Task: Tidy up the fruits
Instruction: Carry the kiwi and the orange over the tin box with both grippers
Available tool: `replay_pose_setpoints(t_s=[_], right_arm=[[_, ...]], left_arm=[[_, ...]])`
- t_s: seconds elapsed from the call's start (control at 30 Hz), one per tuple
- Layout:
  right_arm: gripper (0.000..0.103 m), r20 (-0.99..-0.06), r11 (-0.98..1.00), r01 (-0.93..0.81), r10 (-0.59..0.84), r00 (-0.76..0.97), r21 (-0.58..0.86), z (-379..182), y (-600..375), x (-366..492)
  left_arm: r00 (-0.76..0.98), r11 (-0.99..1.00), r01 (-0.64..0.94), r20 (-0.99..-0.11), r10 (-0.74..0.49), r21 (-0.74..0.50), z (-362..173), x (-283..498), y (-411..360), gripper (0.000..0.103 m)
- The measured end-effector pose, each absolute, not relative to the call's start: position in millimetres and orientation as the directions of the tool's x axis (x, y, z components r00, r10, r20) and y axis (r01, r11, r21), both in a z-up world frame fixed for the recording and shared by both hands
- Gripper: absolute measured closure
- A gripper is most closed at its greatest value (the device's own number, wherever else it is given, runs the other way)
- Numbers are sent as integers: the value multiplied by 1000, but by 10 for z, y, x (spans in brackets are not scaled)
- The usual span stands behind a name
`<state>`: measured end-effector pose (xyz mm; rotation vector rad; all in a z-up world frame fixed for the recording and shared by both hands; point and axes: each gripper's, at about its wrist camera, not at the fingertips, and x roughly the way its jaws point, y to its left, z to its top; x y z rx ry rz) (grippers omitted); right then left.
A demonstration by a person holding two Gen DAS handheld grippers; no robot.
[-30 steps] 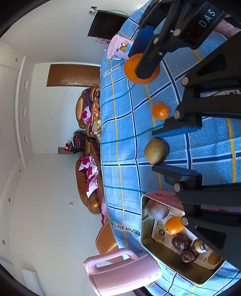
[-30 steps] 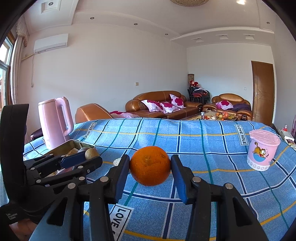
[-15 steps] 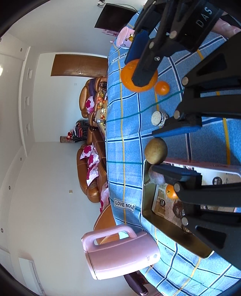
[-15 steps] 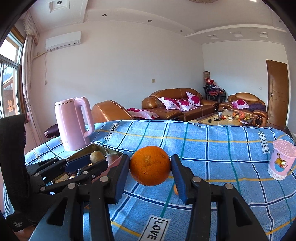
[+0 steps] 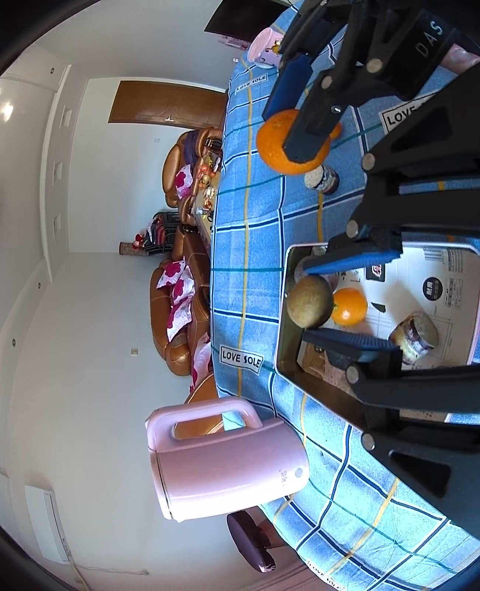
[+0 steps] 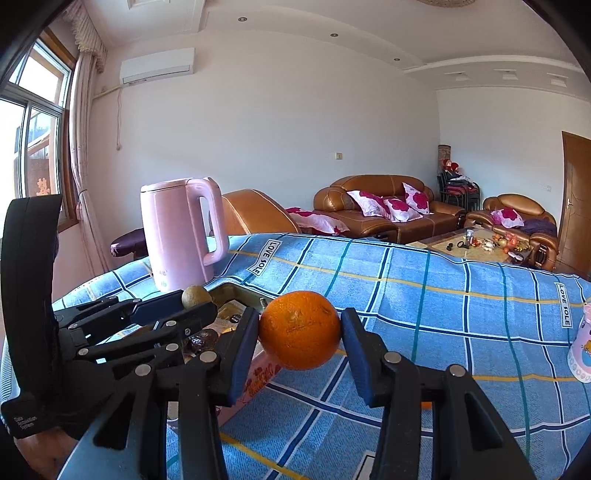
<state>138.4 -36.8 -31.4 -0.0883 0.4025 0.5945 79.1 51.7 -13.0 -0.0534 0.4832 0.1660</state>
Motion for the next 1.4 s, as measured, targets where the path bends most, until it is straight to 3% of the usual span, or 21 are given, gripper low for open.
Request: replay_pose_setpoints(t_s=[1.4], right_arm=[[55,-498,751,-661,570,653,-7,-638,381,1530]], left_arm=[[770,958,-288,-597,226,-8,-470,848,1167,71]])
